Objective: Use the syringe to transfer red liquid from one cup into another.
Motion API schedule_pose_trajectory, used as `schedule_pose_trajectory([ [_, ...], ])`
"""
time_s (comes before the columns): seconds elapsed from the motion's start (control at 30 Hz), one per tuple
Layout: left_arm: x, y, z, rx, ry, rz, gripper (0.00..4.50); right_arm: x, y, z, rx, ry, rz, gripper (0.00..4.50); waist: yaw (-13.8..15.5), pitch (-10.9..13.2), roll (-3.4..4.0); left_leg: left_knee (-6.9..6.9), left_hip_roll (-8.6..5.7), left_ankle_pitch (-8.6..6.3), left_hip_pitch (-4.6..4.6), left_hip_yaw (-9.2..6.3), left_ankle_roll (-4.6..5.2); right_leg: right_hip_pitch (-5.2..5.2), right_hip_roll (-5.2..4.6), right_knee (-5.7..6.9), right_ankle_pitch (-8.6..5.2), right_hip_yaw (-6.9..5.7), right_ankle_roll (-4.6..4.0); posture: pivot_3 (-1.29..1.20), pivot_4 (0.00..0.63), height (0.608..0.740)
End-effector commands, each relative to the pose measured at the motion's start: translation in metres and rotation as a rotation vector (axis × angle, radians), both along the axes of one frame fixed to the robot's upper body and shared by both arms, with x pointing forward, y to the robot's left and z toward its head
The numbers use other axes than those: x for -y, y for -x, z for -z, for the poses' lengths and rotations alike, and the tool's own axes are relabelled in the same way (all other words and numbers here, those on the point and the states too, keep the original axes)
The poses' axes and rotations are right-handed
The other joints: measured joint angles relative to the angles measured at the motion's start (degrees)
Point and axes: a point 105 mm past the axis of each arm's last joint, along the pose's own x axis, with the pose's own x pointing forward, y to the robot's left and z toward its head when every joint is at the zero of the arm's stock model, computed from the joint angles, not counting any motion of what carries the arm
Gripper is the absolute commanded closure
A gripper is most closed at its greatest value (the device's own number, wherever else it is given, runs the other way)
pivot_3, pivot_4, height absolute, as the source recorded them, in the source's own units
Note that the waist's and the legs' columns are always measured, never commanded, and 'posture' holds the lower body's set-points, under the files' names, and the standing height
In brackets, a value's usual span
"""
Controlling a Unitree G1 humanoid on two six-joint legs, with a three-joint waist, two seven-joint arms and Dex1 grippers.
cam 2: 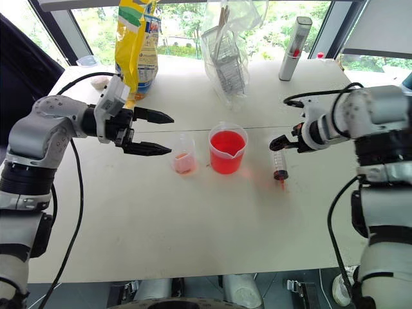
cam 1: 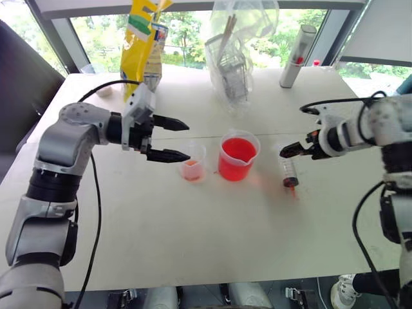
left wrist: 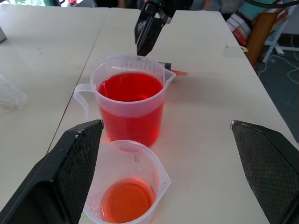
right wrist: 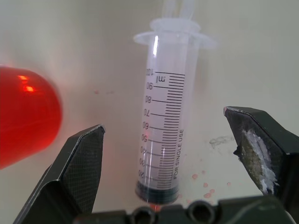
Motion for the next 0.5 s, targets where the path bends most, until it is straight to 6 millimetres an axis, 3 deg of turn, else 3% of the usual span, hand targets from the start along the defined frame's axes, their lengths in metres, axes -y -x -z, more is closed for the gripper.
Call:
schedule_pose_trajectory([
  [0.03,0.0,0.005,-0.008,0.049,0.009,0.0,0.0,0.0,-0.012,-0.003,0.016,0.028,-0.008,0.06,0.0,0.0,0.0,0.02,0.0,0.0,-0.01,0.0,0.0,0.0,0.0,0.0,0.0,0.0,0.0,0.0,0.15,0.739],
  [0.37,-0.002,0.005,-0.003,0.062,0.022,-0.035,0.0,-0.011,-0.028,0.036,-0.063,0.118,-0.079,0.06,-0.19,-0.03,-0.02,0.12,-0.01,0.0,0.1,0.0,0.0,0.1,0.02,0.11,0.02,-0.03,0.02,0.0,0.15,0.739],
  [0.43,-0.002,0.006,-0.002,0.063,0.025,-0.039,0.0,-0.011,-0.03,0.037,-0.066,0.132,-0.089,0.58,-0.17,-0.04,-0.04,0.15,-0.01,0.0,0.14,-0.01,0.0,0.18,0.02,0.11,0.02,-0.07,0.02,0.0,0.15,0.739],
  [0.5,-0.003,0.006,-0.001,0.065,0.028,-0.044,0.0,-0.011,-0.03,0.038,-0.073,0.143,-0.102,1.38,-0.19,-0.04,-0.04,0.18,-0.01,0.0,0.14,-0.01,0.0,0.18,0.01,0.11,0.02,-0.06,0.02,0.0,0.15,0.739],
])
